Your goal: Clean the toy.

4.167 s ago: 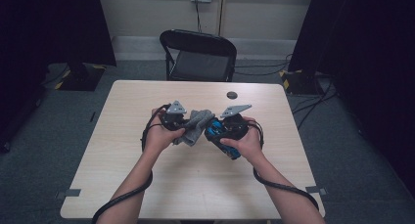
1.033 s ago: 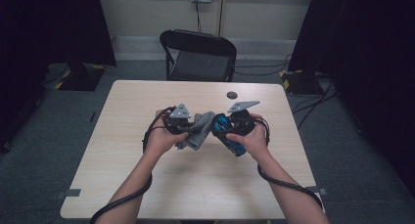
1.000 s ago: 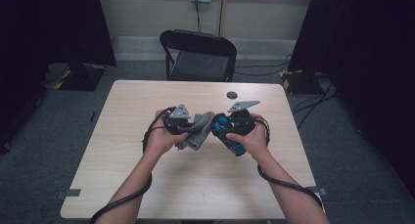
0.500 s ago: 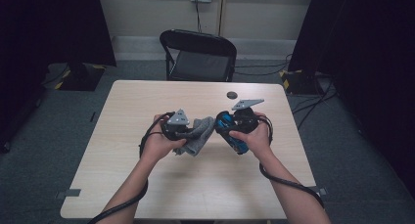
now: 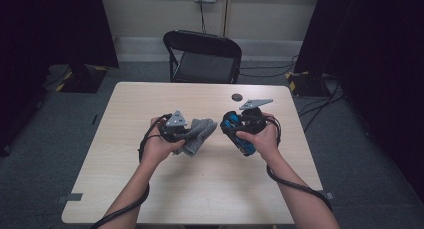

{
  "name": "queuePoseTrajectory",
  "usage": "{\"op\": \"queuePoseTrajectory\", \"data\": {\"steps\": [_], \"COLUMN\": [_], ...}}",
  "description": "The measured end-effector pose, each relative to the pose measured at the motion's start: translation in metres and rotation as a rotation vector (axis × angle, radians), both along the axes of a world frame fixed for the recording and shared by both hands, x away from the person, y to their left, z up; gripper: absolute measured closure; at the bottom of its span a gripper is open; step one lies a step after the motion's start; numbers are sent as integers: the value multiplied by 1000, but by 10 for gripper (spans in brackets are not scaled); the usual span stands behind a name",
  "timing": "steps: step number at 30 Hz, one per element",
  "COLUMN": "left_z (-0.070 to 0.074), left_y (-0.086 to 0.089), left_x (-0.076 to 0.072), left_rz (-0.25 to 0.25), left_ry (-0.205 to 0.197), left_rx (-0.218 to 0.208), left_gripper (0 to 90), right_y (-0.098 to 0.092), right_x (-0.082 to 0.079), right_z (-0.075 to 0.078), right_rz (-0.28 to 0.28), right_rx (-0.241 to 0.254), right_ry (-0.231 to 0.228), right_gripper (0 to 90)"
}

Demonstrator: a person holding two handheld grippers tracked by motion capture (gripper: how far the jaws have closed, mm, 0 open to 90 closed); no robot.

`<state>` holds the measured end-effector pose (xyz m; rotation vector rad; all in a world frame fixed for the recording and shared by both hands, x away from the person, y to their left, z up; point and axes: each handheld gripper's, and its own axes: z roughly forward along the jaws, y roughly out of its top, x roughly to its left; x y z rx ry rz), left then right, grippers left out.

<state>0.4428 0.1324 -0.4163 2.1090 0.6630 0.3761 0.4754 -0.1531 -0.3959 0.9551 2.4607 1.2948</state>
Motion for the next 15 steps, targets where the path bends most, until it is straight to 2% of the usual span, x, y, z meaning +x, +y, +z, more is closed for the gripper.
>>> {"op": "queuePoseTrajectory", "data": {"steps": [1,3,5,10,15], "left_z": [1,0,-1,-6,-9], "left_y": [-1,-5,-12,-30,-41], "left_x": [3,6,8,6,4], "left_rz": [26,30,19,-19,-41], "left_ry": [-12,-18,-17,-2,3], "left_rx": [7,1,12,8,4], "left_gripper": [780,780,778,778,778], "right_y": [1,4,8,14,17], "right_x": [-1,-2,-3,-3,-2], "right_z": [1,2,3,3,3], "right_rz": [5,11,18,21,20], "right_rx": [3,-1,1,1,-11], "right_ry": [-1,-5,-5,-8,-9], "right_gripper": [258,258,258,258,258]}}
